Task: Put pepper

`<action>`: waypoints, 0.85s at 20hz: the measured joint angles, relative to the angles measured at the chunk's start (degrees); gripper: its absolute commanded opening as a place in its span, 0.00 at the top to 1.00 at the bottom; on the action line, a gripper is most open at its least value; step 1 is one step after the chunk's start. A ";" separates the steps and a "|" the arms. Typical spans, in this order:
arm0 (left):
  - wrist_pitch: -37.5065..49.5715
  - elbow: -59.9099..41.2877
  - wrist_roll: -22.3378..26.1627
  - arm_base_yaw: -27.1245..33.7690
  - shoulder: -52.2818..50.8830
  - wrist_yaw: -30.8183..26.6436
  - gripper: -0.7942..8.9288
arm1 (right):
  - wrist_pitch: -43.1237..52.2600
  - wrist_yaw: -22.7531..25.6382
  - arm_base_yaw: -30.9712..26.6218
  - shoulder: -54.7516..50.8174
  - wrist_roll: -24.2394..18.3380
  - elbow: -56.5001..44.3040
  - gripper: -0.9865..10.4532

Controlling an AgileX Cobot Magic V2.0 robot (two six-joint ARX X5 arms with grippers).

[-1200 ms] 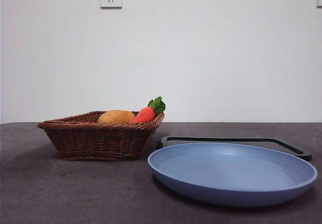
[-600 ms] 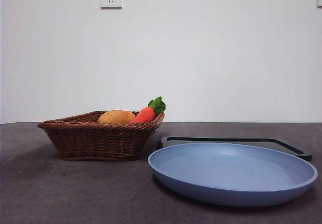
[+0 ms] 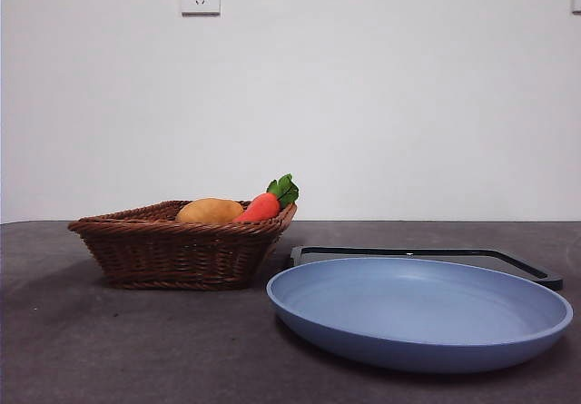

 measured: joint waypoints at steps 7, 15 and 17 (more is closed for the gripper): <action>0.02 0.00 0.00 0.00 0.00 0.00 0.57 | 2.51 0.00 2.19 20.37 0.02 0.00 0.64; 0.07 0.00 0.00 0.00 0.00 0.00 0.57 | 12.52 2.95 7.48 40.98 -0.44 0.00 0.65; 0.07 0.00 -0.02 0.00 0.00 0.00 0.57 | 13.64 3.30 8.20 44.02 -0.94 0.00 0.65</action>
